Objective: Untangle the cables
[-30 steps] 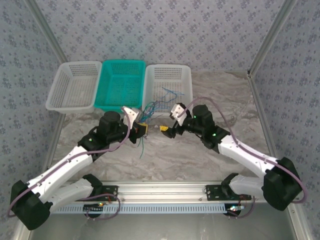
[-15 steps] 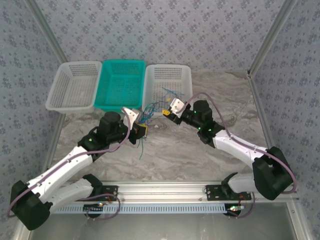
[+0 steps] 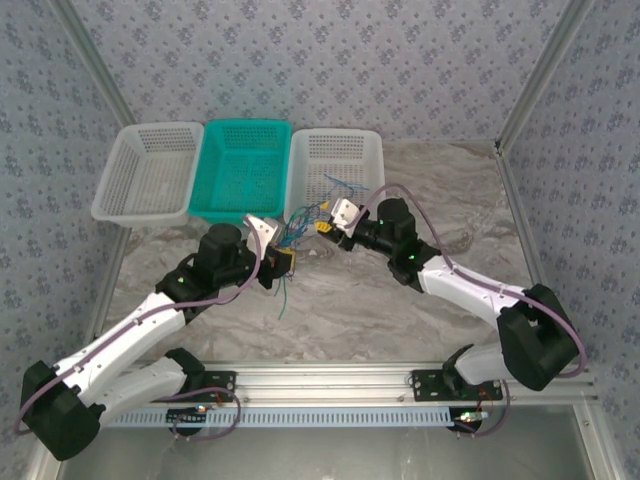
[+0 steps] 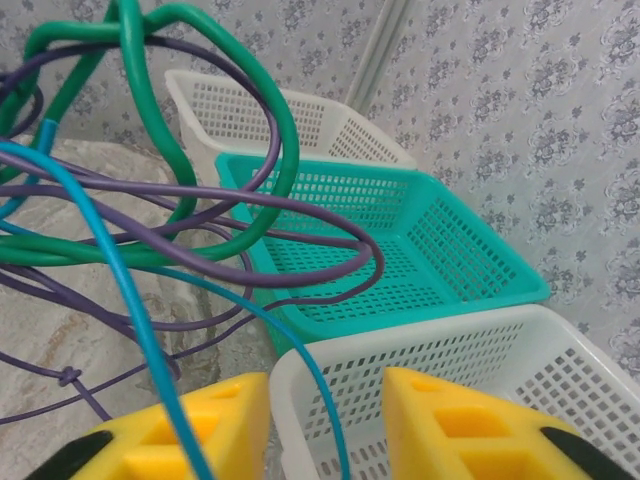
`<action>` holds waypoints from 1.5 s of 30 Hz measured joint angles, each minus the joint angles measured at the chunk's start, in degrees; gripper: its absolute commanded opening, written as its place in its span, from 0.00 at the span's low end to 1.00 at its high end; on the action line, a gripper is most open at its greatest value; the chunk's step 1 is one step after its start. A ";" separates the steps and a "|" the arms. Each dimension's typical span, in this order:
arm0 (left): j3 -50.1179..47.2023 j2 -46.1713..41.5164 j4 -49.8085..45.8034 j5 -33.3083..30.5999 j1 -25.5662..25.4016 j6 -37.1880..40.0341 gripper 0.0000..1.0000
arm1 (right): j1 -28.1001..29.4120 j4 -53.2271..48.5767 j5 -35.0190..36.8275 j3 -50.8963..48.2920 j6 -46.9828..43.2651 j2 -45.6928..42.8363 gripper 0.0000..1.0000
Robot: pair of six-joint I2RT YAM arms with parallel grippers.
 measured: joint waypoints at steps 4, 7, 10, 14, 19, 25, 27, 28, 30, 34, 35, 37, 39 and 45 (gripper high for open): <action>-0.22 -0.04 0.07 -0.04 0.00 0.00 0.00 | 0.26 0.24 1.77 0.24 -0.13 0.42 0.00; -0.50 -0.07 0.44 -0.70 0.00 -0.20 0.05 | 0.46 1.44 3.91 0.31 0.68 0.42 0.00; -0.52 -0.04 1.40 -2.54 -0.09 -0.63 0.07 | 1.09 3.54 7.61 0.22 4.52 0.35 0.00; -0.52 -0.04 3.30 -5.20 -0.46 -1.22 0.08 | 1.79 6.97 11.63 -1.75 12.76 -0.96 0.00; -0.52 -0.02 4.63 -8.41 -1.42 -1.31 0.12 | 1.86 8.00 14.34 -3.98 23.34 -3.28 0.00; -0.52 -0.61 4.52 -13.18 -1.36 -2.67 0.15 | -7.67 2.49 20.33 -4.76 39.52 -8.24 0.00; -0.96 -1.60 1.60 -15.87 -0.55 -3.30 0.14 | -12.76 1.97 26.14 -5.64 43.47 -10.45 0.00; -1.60 -2.12 -0.17 -17.22 0.07 -3.74 0.12 | -15.45 1.92 28.83 -5.95 45.27 -11.65 0.00; -2.60 -2.56 -2.47 -18.95 0.81 -4.48 0.05 | -18.88 1.84 31.41 -6.10 47.78 -13.44 0.00; -4.17 -2.80 -4.35 -18.38 0.92 -4.55 0.06 | -19.43 1.99 28.52 -5.92 48.81 -14.51 0.00; -4.48 -3.08 -4.28 -17.53 0.94 -4.52 0.09 | -18.99 1.51 27.15 -5.62 48.26 -14.51 0.00; -4.68 -3.98 -4.13 -15.67 0.94 -4.55 0.15 | -17.94 -0.20 25.00 -4.39 46.97 -14.58 0.00; -4.68 -5.33 -3.30 -14.03 0.94 -4.59 0.21 | -17.16 -2.16 23.39 -2.82 45.86 -14.99 0.00; -4.66 -11.76 -1.20 -10.86 0.94 -5.40 0.41 | -16.96 -5.79 19.08 0.52 42.60 -19.52 0.00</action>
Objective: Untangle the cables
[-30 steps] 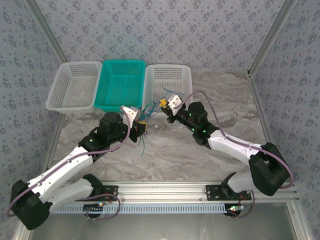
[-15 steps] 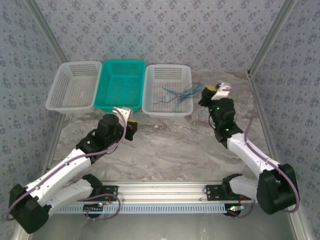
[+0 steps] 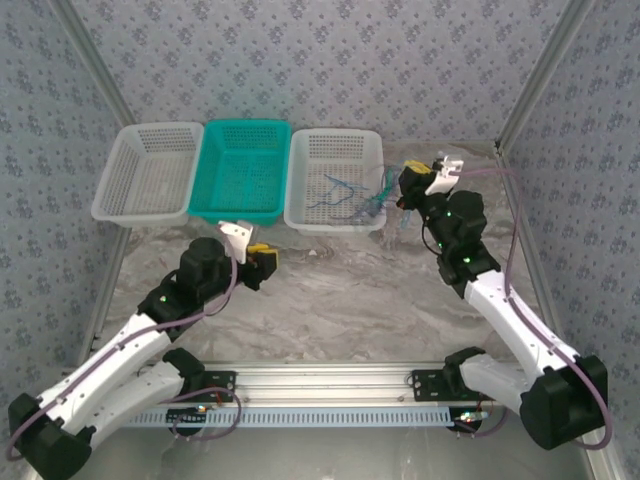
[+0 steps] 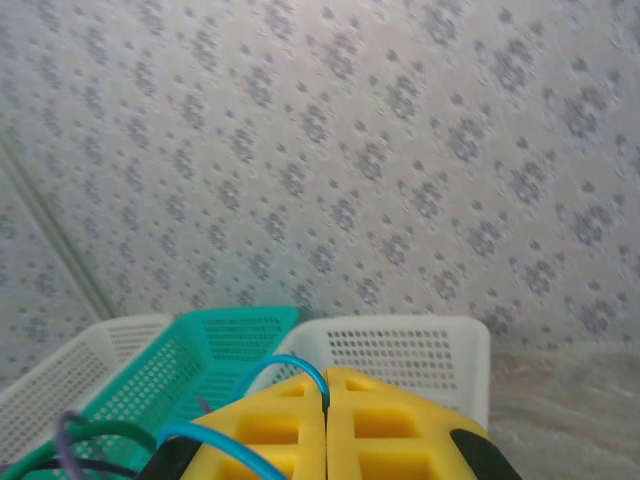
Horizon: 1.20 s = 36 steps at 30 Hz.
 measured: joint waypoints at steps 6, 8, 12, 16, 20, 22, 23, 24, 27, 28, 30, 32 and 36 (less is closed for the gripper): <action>3.17 -6.38 -0.81 0.42 0.00 -1.40 0.52 | 3.23 -1.62 -8.63 4.96 -3.61 -1.60 0.00; 5.33 -7.96 -1.14 0.35 0.11 -1.92 0.55 | 6.27 -2.49 -11.63 5.97 -5.97 -1.53 0.00; 9.25 -9.22 -2.38 0.61 0.11 -2.32 0.61 | 11.43 -4.37 -16.22 7.32 -10.19 -0.46 0.00; 11.06 -7.72 -3.32 3.74 0.11 -2.34 0.64 | 13.18 -6.62 -20.02 7.52 -12.11 1.27 0.00; 9.57 -5.31 -3.43 7.69 0.20 -1.88 0.68 | 14.99 -7.67 -22.80 5.77 -12.70 2.23 0.00; 7.56 -4.94 -3.37 8.81 0.20 -1.57 0.70 | 16.50 -7.76 -24.20 4.31 -12.85 3.19 0.00; 6.38 -4.68 -3.23 9.27 0.20 -1.27 0.71 | 17.31 -7.69 -24.83 3.56 -12.83 4.09 0.00; 5.27 -4.48 -3.08 9.66 0.20 -1.14 0.72 | 18.05 -7.50 -25.24 2.89 -12.68 5.11 0.00; 1.88 -3.85 -2.78 10.25 0.20 -0.28 0.73 | 20.39 -5.95 -26.10 0.66 -11.32 9.51 0.00; 0.72 -3.87 -2.64 10.23 0.20 0.13 0.74 | 21.24 -5.18 -26.23 0.04 -10.64 11.61 0.00; -1.11 -3.89 -2.54 10.12 0.20 0.74 0.74 | 22.38 -4.04 -26.56 -0.61 -9.57 15.21 0.00; -2.38 -3.63 -2.45 9.94 0.20 1.16 0.74 | 23.19 -3.04 -26.93 -1.18 -8.41 18.58 0.00; -4.81 -2.84 -0.04 10.40 0.20 0.59 0.74 | 23.50 -2.45 -26.95 -1.81 -7.54 20.57 0.00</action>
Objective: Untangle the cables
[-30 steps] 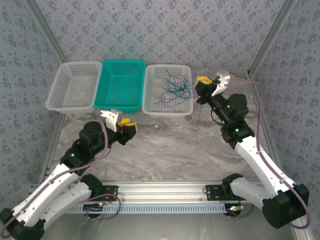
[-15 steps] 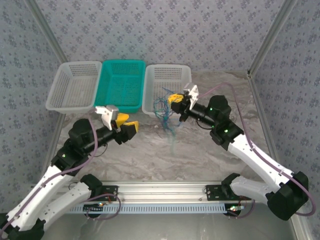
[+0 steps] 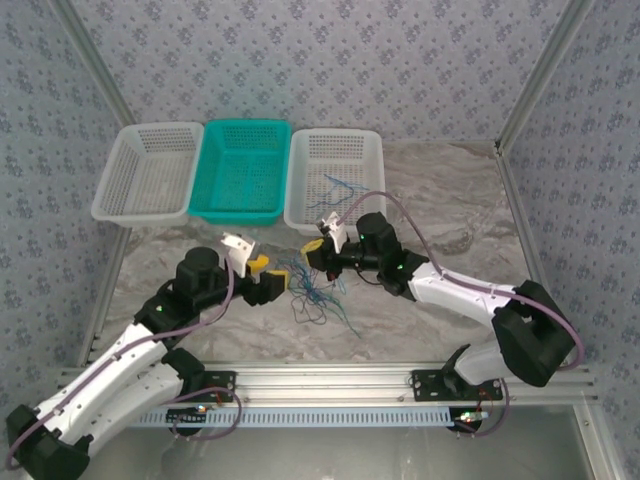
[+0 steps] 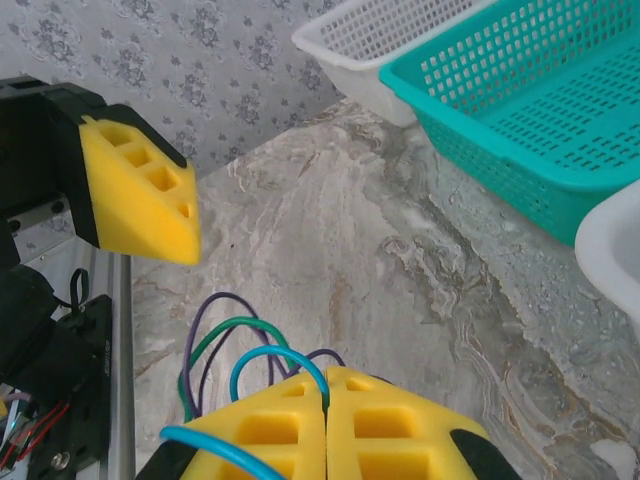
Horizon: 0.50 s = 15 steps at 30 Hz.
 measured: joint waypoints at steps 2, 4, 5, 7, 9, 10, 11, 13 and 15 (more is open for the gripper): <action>-1.79 0.76 2.56 0.72 0.00 -1.33 0.75 | 0.00 0.74 -0.02 0.02 0.00 -0.04 0.00; -3.58 1.68 4.90 1.42 0.00 -2.56 0.77 | 0.00 1.31 -0.28 0.07 0.00 -0.04 0.00; -4.26 2.47 5.73 1.51 0.00 -3.04 0.79 | 0.00 1.40 -0.72 0.11 0.00 -0.04 0.00; -4.57 4.37 6.32 1.20 0.02 -3.93 0.81 | 0.07 1.44 -1.66 0.15 0.00 -0.04 0.00; -4.57 6.40 7.32 0.61 0.17 -4.70 0.81 | 0.28 1.44 -2.69 0.28 0.00 -0.04 0.00; -4.57 7.48 7.89 0.37 0.39 -5.16 0.78 | 0.44 1.42 -3.17 0.46 0.00 -0.04 0.00; -4.57 8.57 8.72 0.22 0.52 -5.70 0.70 | 0.61 1.46 -3.61 0.70 0.00 -0.04 0.00; -4.57 10.62 10.58 0.11 0.76 -6.73 0.59 | 0.76 1.86 -4.07 1.03 0.11 -0.04 0.00; -4.57 12.59 12.74 0.26 0.81 -7.52 0.50 | 0.85 2.62 -4.07 1.22 0.17 -0.04 0.00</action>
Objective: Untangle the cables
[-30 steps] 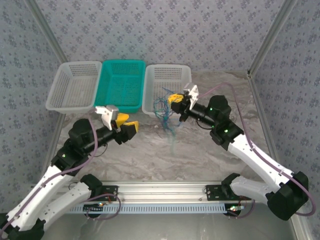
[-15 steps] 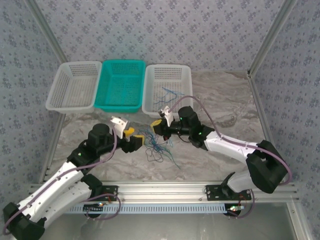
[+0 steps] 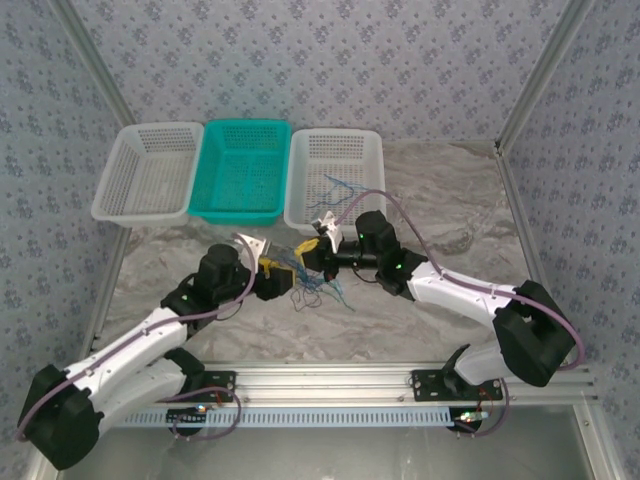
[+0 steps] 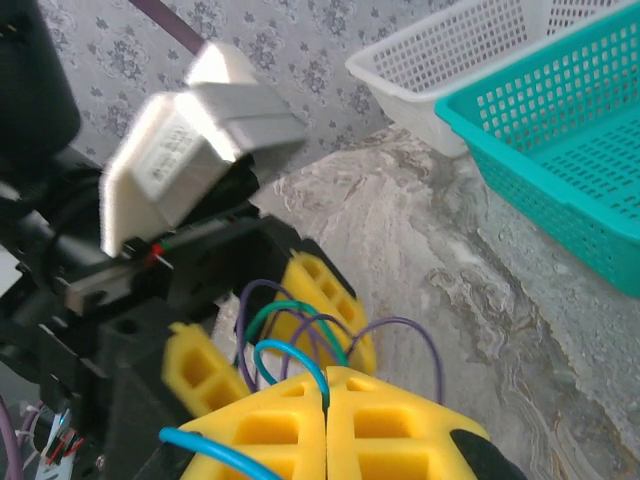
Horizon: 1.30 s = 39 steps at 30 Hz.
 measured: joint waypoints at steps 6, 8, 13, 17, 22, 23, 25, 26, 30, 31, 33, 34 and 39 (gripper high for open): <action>-0.24 3.78 5.73 2.27 -0.02 -2.14 0.01 | 0.00 1.38 0.26 0.02 0.42 -0.11 0.00; -0.39 3.85 6.49 2.58 -0.02 -2.16 0.00 | 0.00 1.55 0.44 0.02 0.46 -0.20 0.00; -0.57 2.12 6.01 1.20 -0.04 -2.27 0.00 | -0.55 2.05 1.81 -0.15 1.57 -1.29 0.00; -0.55 -0.68 2.49 -4.09 0.09 -2.38 0.00 | -2.78 3.72 6.08 -3.65 3.30 -5.86 0.00; 0.07 -1.05 -3.56 -11.41 1.81 -4.24 0.00 | -7.43 4.11 12.63 -10.69 5.22 -13.86 0.00; 0.07 -1.05 -4.28 -12.22 2.36 -4.79 0.00 | -8.74 3.78 13.77 -11.78 5.84 -15.28 0.00; 0.07 -1.05 -5.49 -13.16 3.61 -5.95 0.00 | -11.17 3.15 15.45 -13.22 6.93 -17.44 0.00; 0.07 -1.05 -5.92 -13.51 4.28 -6.56 0.00 | -12.22 2.97 16.39 -13.81 7.50 -18.51 0.00; 0.02 -1.53 -8.87 -15.91 7.06 -8.55 0.00 | -16.02 2.12 20.17 -15.63 9.44 -22.71 0.00; -0.13 -1.86 -9.99 -16.81 7.87 -8.96 0.00 | -16.74 2.08 21.07 -15.67 9.73 -23.37 0.00; -0.72 -2.80 -12.41 -18.82 9.33 -9.88 0.00 | -18.21 2.14 22.99 -15.74 10.54 -24.98 0.00; -1.01 -3.32 -13.49 -19.52 9.88 -10.23 0.00 | -18.82 2.25 23.74 -15.96 10.97 -25.77 0.00; -2.56 -7.13 -17.55 -21.55 12.07 -11.72 0.00 | -21.84 2.19 24.59 -18.03 13.00 -28.63 0.00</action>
